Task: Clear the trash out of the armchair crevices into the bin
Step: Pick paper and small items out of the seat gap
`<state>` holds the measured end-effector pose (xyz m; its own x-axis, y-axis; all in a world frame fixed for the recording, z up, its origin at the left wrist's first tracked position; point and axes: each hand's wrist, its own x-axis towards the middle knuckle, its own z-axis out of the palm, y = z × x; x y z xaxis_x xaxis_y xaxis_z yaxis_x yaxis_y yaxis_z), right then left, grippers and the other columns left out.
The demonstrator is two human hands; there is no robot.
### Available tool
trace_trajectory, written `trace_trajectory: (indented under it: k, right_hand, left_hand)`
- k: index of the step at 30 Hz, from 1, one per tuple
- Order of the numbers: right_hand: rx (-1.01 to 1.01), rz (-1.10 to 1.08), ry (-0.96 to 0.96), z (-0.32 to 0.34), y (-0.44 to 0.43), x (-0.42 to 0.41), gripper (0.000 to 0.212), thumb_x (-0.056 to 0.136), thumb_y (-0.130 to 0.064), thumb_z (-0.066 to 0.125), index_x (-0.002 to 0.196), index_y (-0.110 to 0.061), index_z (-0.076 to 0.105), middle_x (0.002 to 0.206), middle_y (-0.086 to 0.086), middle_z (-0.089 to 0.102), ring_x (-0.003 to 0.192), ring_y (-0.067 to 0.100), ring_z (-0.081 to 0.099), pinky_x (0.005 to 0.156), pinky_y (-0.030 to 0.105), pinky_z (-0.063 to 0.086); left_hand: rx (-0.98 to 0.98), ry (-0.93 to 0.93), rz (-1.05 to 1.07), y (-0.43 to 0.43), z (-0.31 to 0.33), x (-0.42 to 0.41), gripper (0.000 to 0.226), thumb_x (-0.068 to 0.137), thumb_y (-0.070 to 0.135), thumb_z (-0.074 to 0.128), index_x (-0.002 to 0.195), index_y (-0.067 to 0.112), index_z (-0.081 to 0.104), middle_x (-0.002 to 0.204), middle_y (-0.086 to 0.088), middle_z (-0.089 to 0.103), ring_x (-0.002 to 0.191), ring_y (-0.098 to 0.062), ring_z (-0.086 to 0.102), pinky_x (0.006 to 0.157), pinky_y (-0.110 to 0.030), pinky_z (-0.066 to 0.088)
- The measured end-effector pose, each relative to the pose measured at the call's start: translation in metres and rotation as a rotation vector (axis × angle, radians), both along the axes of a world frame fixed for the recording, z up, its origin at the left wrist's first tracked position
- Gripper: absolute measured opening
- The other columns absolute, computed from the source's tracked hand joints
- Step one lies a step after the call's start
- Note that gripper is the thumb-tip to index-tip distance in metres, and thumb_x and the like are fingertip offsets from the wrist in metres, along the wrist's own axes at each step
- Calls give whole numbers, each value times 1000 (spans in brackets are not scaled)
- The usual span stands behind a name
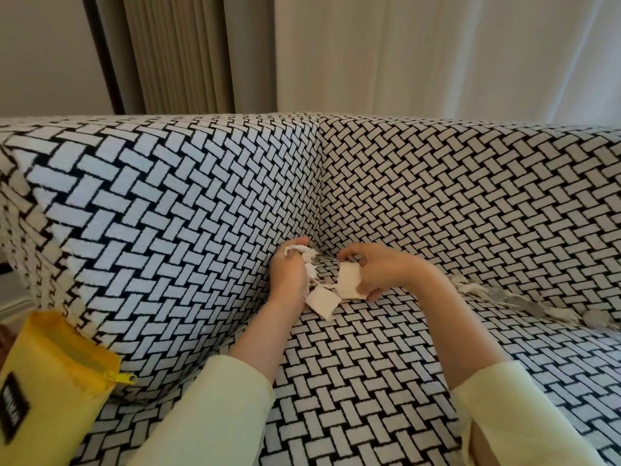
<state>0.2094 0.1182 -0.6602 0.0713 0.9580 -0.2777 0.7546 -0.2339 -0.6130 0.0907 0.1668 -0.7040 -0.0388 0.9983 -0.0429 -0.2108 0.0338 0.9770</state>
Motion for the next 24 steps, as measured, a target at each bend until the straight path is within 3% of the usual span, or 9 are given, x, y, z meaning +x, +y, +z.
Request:
trace_trajectory:
  k: [4,7,9,11,13,15,17,19,24]
  right_hand:
    - [-37,23,28,2,-13,-11,66,83,9,48,140,-21,36,136,11,39,109,25,54,79,26,55]
    - [-44,22,116,2,-28,-29,48,91,-5,44,138,-9,39,142,7,38,122,21,44,87,25,46]
    - [41,-97,273,-9,-33,-44,35,96,-14,40,129,-4,48,129,6,48,120,22,44,98,32,37]
    - [154,-376,495,-23,-34,-61,32,98,-18,37,122,-5,53,113,9,53,105,23,50,89,32,39]
    - [291,-575,664,-37,-33,-72,33,98,-19,35,123,-10,55,121,11,55,105,24,54,87,33,44]
    - [342,-688,824,-41,-38,-80,33,97,-20,37,121,-14,59,126,12,56,109,28,56,91,40,48]
    - [361,-731,956,-41,-47,-84,31,96,-20,41,118,-9,60,122,14,58,94,25,61,81,38,51]
    - [372,-711,998,-38,-58,-89,31,96,-19,43,117,-2,58,118,17,60,83,21,60,71,33,51]
    - [380,-818,1022,-31,-87,-106,27,94,-26,46,105,-7,62,109,14,63,95,25,62,69,32,52]
  left_hand:
    - [-1,-26,57,-10,1,-7,40,94,1,29,80,24,59,99,-7,61,67,-14,52,53,-23,41]
    - [-8,-39,113,-20,-1,-9,38,95,2,28,82,23,57,105,-10,62,74,-17,55,56,-25,44]
    - [-30,-74,135,-28,-2,-9,37,95,1,30,85,22,57,103,-9,61,71,-15,53,54,-23,44]
    - [-30,-98,146,-37,-2,-7,33,94,0,33,99,15,62,98,-10,62,66,-12,51,49,-16,43]
    - [-57,-84,163,-48,-1,-5,28,95,5,37,107,7,62,86,-7,59,60,-10,48,38,-9,38]
    - [-116,-85,156,-60,0,-3,22,95,12,40,96,5,61,77,-5,56,58,-11,48,39,-14,39]
    - [-151,-93,119,-69,0,-1,27,95,19,41,75,9,58,72,-4,56,58,-13,49,49,-22,39]
    - [-177,-169,74,-80,2,-2,29,96,21,40,72,16,55,71,-2,57,58,-13,51,53,-24,41]
    - [-258,-397,-36,-107,8,-13,31,97,26,37,87,12,62,81,-8,59,64,-15,54,58,-27,46]
